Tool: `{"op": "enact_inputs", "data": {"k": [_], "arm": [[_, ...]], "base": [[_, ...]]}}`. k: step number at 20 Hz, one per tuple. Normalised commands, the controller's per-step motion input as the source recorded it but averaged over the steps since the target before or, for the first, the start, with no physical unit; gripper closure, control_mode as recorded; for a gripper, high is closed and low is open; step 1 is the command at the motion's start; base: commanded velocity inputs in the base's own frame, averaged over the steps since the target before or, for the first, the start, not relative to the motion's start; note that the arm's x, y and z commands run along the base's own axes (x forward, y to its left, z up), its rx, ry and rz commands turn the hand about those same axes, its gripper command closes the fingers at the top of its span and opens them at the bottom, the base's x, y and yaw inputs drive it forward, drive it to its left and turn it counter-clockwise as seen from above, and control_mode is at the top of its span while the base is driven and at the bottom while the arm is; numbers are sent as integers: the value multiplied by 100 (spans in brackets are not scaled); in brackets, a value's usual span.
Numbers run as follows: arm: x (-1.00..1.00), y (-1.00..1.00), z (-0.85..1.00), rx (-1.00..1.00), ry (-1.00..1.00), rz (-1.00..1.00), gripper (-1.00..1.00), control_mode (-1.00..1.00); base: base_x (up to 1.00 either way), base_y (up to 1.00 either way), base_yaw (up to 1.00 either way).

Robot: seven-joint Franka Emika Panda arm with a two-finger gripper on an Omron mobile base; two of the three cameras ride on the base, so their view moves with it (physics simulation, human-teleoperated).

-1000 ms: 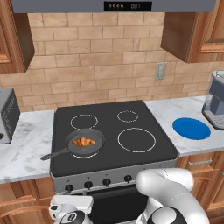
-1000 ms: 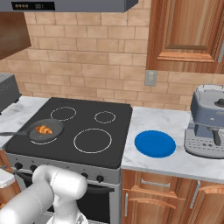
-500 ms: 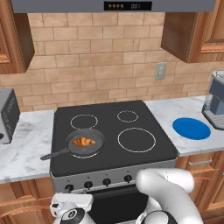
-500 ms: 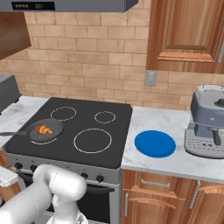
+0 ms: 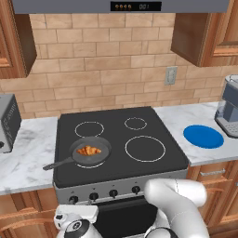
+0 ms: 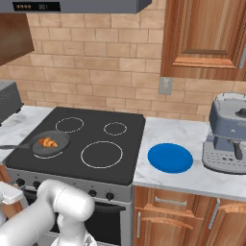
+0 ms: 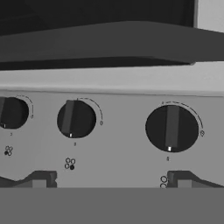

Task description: Pick the croissant and place it on the pan. Then turn on the stove to warm the croissant.

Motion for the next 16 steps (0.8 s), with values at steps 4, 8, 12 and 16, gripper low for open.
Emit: {"op": "enact_inputs", "data": {"k": [4, 8, 12, 16], "arm": [[12, 13, -12, 0, 0, 0, -100, -100], [10, 15, -12, 0, 0, 0, -100, -100], [6, 14, -14, 0, 0, 0, -100, -100], [11, 8, -12, 0, 0, 0, -100, -100]], "base": [[0, 0, 0], [0, 0, 0], [0, 0, 0], [0, 0, 0]]}}
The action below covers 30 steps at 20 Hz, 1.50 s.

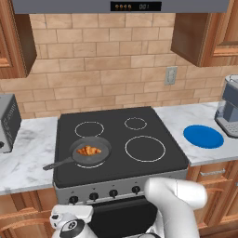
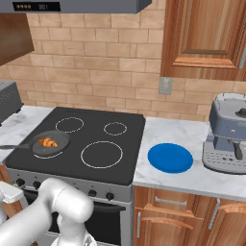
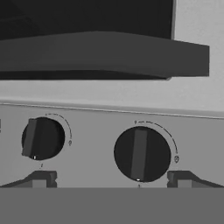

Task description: Pick the croissant and place it on the pan. Then turn on the stove to warm the croissant.

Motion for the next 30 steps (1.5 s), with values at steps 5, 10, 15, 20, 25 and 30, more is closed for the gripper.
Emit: {"op": "enact_inputs", "data": {"k": [5, 10, 15, 20, 25, 30], "arm": [[17, 1, -12, 0, 0, 0, -100, -100], [18, 6, -16, 0, 0, 0, -100, -100], [17, 12, -18, 0, 0, 0, -100, -100], [18, 0, -10, 0, 0, 0, 100, -100], [14, 0, -3, 0, 0, 0, 100, -100], [6, 0, 0, 0, 0, 0, 100, -100]], "base": [[0, 0, 0], [0, 0, 0], [0, 0, 0], [0, 0, 0], [0, 0, 0], [0, 0, 0]]}}
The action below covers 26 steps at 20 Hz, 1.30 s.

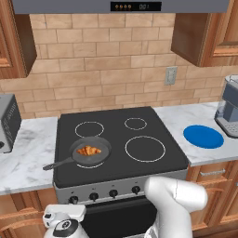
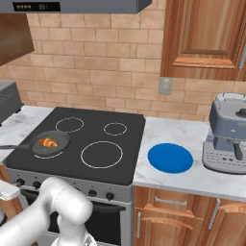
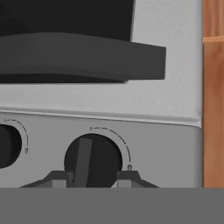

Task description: Pick the croissant and place it on the pan. Then turn on the stove to warm the croissant.

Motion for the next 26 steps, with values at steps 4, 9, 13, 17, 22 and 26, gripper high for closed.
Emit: {"op": "enact_inputs", "data": {"k": [4, 9, 13, 17, 22, 26], "arm": [[1, 0, 0, 0, 1, 0, 100, -100], [0, 0, 0, 0, 0, 0, 100, -100], [0, 0, 0, 0, 0, 1, 100, -100], [0, -10, 0, -6, 0, 9, 100, -100], [9, -28, 0, -10, 0, 19, 100, -100], [23, -30, 0, -15, 0, 23, 100, -100]], "base": [[0, 0, 0], [0, 0, 0], [0, 0, 0], [0, 0, 0], [0, 0, 0], [0, 0, 0]]}}
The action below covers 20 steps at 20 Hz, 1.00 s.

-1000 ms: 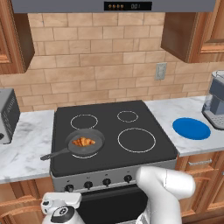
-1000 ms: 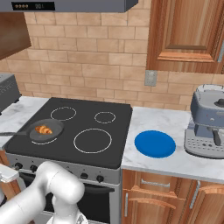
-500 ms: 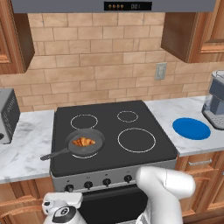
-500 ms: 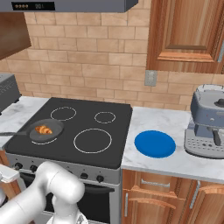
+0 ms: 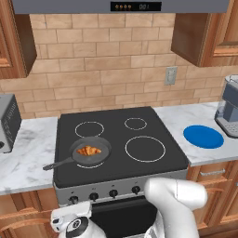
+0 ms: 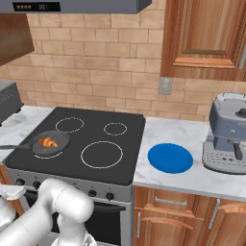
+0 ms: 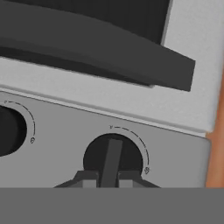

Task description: Pick the croissant and place it on the pan. Then turn on the stove to warm the croissant.

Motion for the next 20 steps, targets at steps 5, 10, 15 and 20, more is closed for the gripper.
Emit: {"op": "enact_inputs", "data": {"k": [5, 10, 15, 20], "arm": [[33, -10, 0, -21, 0, 24, 100, -100], [42, 0, -5, -30, 0, 24, 100, -100], [49, 0, -22, -35, -2, 23, 100, -100], [52, 0, -27, -36, -6, 23, 100, -100]], "base": [[0, 0, 0], [0, 0, 0], [0, 0, 0], [0, 0, 0]]}}
